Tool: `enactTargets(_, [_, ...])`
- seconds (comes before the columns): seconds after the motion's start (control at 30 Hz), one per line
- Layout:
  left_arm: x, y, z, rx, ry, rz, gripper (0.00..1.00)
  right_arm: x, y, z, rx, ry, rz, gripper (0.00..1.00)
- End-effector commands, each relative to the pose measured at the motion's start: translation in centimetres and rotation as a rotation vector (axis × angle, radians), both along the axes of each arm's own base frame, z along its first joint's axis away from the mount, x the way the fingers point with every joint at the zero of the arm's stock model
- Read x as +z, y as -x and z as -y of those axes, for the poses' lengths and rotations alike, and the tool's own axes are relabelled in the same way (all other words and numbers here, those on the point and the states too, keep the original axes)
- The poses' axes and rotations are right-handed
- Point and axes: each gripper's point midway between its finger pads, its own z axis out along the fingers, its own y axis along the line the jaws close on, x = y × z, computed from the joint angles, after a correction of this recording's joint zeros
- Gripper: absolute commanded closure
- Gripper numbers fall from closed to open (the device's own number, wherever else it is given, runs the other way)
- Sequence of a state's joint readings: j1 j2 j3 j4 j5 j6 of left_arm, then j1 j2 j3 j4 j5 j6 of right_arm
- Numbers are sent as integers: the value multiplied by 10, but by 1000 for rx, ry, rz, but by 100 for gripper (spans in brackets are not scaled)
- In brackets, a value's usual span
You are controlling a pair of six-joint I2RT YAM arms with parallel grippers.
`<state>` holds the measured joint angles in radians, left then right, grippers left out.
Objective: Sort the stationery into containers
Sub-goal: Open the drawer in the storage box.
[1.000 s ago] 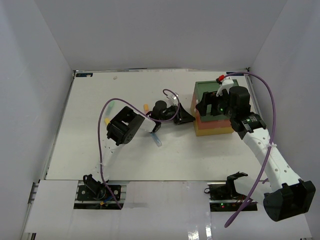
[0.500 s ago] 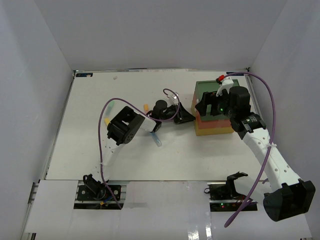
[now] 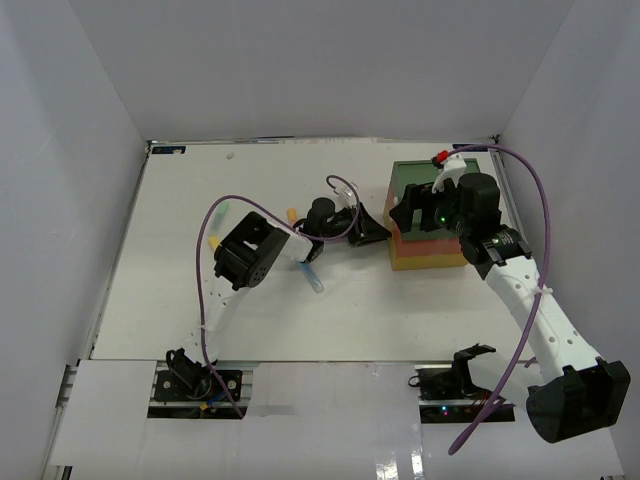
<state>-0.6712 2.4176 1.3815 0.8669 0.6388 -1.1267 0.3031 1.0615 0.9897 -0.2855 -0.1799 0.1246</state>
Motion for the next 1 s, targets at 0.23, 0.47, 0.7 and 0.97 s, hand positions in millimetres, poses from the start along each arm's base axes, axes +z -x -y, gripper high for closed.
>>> enactTargets(0.23, [23, -16, 5, 27, 54, 59, 58, -2, 4, -5, 22, -17, -8, 10])
enactTargets(0.47, [26, -17, 4, 31, 67, 68, 64, -1, 5, -4, 22, -19, -6, 10])
enactTargets(0.7, [30, -13, 0, 31, 74, 79, 76, -2, 5, -5, 20, -22, -8, 10])
enactTargets(0.97, [30, -13, -22, 59, 51, 54, 87, -3, 3, -1, -2, -15, -6, 10])
